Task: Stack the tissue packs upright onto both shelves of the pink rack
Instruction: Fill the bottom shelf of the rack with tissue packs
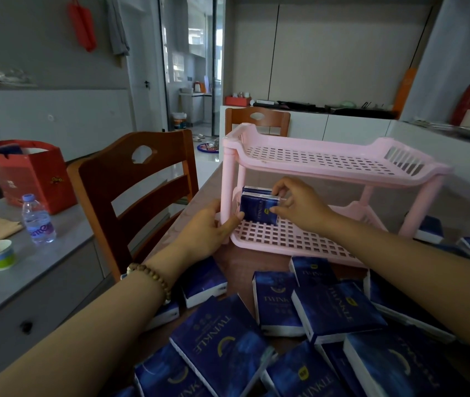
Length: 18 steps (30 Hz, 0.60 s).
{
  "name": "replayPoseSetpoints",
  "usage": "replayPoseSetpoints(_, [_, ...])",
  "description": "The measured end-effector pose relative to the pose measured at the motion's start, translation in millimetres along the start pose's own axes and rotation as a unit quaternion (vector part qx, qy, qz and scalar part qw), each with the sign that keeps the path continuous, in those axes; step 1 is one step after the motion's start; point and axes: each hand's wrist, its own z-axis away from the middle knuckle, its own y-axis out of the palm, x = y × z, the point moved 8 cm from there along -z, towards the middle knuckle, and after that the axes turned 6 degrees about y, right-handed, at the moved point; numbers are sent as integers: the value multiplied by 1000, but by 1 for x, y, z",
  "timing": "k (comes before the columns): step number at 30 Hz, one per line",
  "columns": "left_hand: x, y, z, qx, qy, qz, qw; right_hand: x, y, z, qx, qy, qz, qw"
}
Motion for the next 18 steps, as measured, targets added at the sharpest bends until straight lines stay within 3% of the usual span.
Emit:
replayPoseSetpoints(10, [1,1,0,6,-1,-5,1000,-4,-5,-1,-20,10,25,999])
replayPoseSetpoints(18, [-6,-2,-1,10,8,1,1000,1,-20,17,56,49,16,997])
